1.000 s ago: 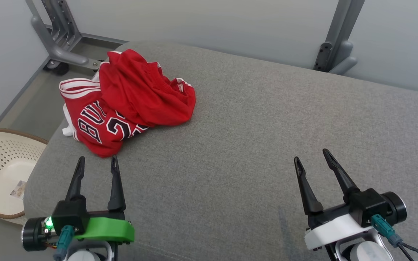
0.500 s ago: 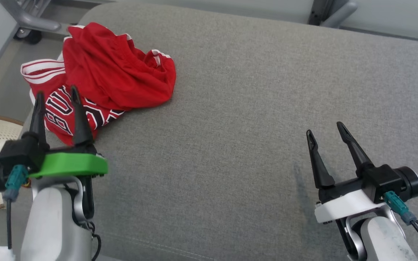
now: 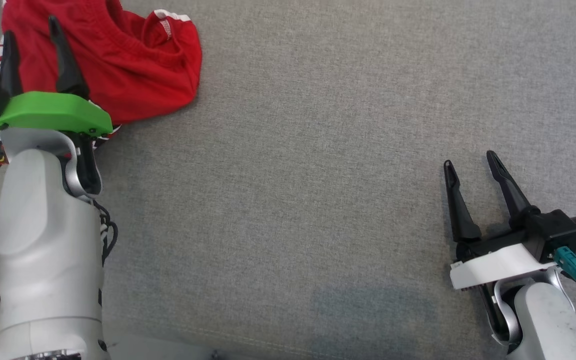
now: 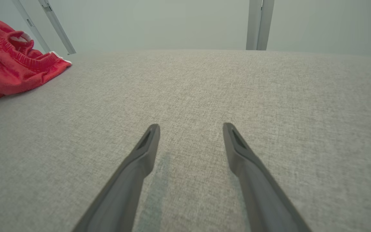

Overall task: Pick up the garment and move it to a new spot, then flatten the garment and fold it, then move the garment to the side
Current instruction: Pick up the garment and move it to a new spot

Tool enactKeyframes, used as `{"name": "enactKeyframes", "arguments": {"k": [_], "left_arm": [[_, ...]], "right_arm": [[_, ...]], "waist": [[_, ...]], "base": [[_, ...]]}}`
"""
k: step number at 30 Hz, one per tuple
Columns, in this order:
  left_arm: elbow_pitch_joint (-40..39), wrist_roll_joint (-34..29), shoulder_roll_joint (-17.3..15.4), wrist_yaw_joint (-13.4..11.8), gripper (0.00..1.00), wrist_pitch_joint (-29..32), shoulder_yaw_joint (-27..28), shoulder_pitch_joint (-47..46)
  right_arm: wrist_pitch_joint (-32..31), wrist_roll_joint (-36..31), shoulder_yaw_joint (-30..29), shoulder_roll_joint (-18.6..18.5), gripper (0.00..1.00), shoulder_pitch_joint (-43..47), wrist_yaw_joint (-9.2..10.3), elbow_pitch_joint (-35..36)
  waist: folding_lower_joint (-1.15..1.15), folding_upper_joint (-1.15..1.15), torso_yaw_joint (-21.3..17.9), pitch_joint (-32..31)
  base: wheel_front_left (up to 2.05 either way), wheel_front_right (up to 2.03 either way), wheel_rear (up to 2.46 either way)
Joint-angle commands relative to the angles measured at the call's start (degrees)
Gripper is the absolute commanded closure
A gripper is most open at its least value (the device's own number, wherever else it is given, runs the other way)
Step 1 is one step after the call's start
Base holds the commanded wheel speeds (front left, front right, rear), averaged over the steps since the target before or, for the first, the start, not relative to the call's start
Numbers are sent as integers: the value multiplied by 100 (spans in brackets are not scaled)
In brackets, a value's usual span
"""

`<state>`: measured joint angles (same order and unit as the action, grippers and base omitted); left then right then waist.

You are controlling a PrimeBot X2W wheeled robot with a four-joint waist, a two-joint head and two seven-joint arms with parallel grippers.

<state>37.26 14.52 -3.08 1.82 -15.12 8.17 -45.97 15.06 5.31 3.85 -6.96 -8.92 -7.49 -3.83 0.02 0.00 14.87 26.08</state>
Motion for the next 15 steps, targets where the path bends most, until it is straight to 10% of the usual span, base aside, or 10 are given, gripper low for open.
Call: {"name": "enactKeyframes", "arguments": {"k": [1,15], "left_arm": [[348,-14,-119,-67,0,-3,74,-368],[2870,68,-540,-282,0,603,132,-1900]], "right_arm": [[18,91,16,-54,0,-118,0,-25],[-1,317,452,-176,0,-459,0,-276]], "waist": [[-2,0,-205,379],[-2,0,-429,698]], "base": [[0,0,0],[0,0,0]]}}
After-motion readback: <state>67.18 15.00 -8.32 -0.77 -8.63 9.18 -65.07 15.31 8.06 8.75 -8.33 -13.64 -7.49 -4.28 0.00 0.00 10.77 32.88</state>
